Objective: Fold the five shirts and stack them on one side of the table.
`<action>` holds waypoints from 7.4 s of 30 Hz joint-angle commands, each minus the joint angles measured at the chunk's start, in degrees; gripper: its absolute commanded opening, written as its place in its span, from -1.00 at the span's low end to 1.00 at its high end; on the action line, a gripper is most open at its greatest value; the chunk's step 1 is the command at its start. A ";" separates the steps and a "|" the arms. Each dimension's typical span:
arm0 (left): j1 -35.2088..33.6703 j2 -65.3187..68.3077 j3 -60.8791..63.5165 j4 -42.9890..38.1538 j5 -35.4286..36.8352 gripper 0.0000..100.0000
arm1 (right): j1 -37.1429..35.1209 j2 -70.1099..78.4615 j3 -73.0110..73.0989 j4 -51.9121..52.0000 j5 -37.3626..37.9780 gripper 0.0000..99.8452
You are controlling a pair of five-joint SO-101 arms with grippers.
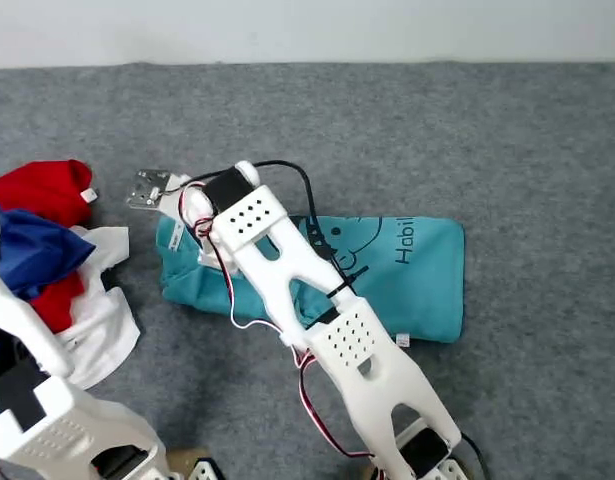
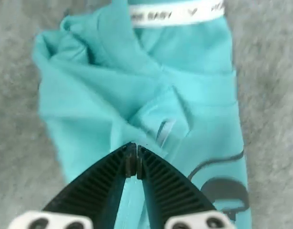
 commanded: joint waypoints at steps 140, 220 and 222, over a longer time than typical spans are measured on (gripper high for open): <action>-4.75 -25.41 11.65 3.96 -4.84 -0.96 | 43.30 -46.81 64.00 -9.10 -37.19 -0.60; 0.53 -25.58 11.30 3.87 -4.48 -0.97 | 31.25 -60.00 58.73 1.98 -9.32 -0.98; 1.05 -25.58 11.30 3.87 -4.48 -0.97 | 27.47 -59.82 58.73 -0.92 -11.34 -0.98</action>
